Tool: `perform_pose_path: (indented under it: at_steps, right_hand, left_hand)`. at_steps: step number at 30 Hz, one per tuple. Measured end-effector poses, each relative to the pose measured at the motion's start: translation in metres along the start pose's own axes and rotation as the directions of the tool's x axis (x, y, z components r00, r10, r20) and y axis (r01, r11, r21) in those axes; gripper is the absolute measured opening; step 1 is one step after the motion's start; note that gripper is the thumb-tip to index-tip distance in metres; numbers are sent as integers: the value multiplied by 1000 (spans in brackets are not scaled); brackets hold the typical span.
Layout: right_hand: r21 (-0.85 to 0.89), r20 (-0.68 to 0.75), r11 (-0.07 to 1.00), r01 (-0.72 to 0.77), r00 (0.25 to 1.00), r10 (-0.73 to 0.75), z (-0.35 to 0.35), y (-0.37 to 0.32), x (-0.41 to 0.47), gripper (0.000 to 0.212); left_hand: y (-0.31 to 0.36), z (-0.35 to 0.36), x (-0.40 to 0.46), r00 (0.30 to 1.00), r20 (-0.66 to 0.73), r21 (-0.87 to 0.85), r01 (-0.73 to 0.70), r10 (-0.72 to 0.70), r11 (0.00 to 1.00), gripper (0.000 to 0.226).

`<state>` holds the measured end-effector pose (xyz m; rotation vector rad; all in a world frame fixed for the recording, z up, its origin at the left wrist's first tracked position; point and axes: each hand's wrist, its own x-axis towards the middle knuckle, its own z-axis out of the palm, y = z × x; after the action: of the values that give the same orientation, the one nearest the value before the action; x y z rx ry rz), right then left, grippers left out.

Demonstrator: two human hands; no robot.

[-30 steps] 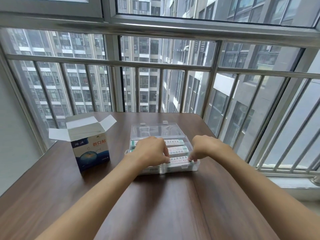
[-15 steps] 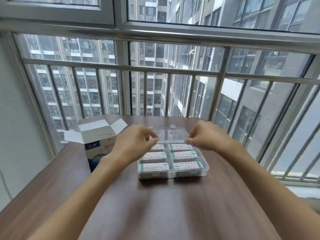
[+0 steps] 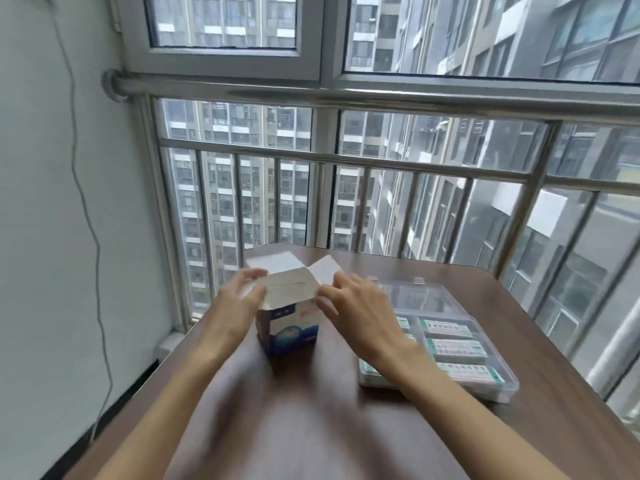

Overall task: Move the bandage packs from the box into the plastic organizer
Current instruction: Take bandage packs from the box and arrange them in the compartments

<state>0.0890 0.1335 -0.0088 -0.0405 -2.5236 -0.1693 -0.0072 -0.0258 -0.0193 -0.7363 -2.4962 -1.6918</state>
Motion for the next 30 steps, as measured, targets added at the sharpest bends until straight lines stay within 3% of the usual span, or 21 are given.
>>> perform_pose_path:
  at_steps: [6, 12, 15, 16, 17, 18, 19, 20, 21, 25, 30]
  right_hand:
    - [-14, -45, 999, 38, 998, -39, 5, 7, -42, 12]
    - [179, -84, 983, -49, 994, 65, -12, -7, -49, 15]
    - [371, -12, 919, -133, 989, 149, -17, -21, -36, 26]
    - [534, 89, 799, -276, 958, 272, -18, -28, -28, 29]
    - [716, 275, 524, -462, 876, 397, -23, -35, -19, 30]
    - [791, 516, 112, -602, 754, 407, -25, -40, -9, 29]
    - [724, 687, -246, -644, 647, 331, -25, -42, 0, 29]
    - [628, 769, -473, -618, 584, 259, -24, -43, 8, 30]
    - [563, 801, -602, -567, 554, 227, -23, -42, 14, 32]
    - [369, 835, -862, -348, 531, 143, -27, -36, 28, 37]
    - [444, 855, -846, -293, 422, 303, -26, -45, 23, 17]
  left_hand:
    - [-4, 3, -28, 961, 24, -95, -274, 277, 957, 38]
    - [-12, 9, -31, 954, -23, -194, -296, 297, 935, 47]
    - [-13, 9, -31, 953, -1, -214, -297, 304, 931, 48]
    - [-14, 8, -32, 953, 5, -224, -293, 302, 930, 49]
    - [-14, 8, -32, 952, 6, -230, -296, 305, 927, 49]
    - [-14, 8, -33, 950, 3, -233, -303, 313, 924, 49]
    - [-14, 9, -33, 948, 3, -236, -309, 318, 921, 49]
    - [-15, 9, -32, 947, 6, -239, -309, 320, 920, 48]
    - [-15, 10, -32, 947, 16, -237, -309, 322, 921, 48]
    - [-19, 14, -30, 942, 51, -168, -320, 332, 932, 50]
    - [-16, 18, -31, 931, 17, 44, -366, 365, 930, 55]
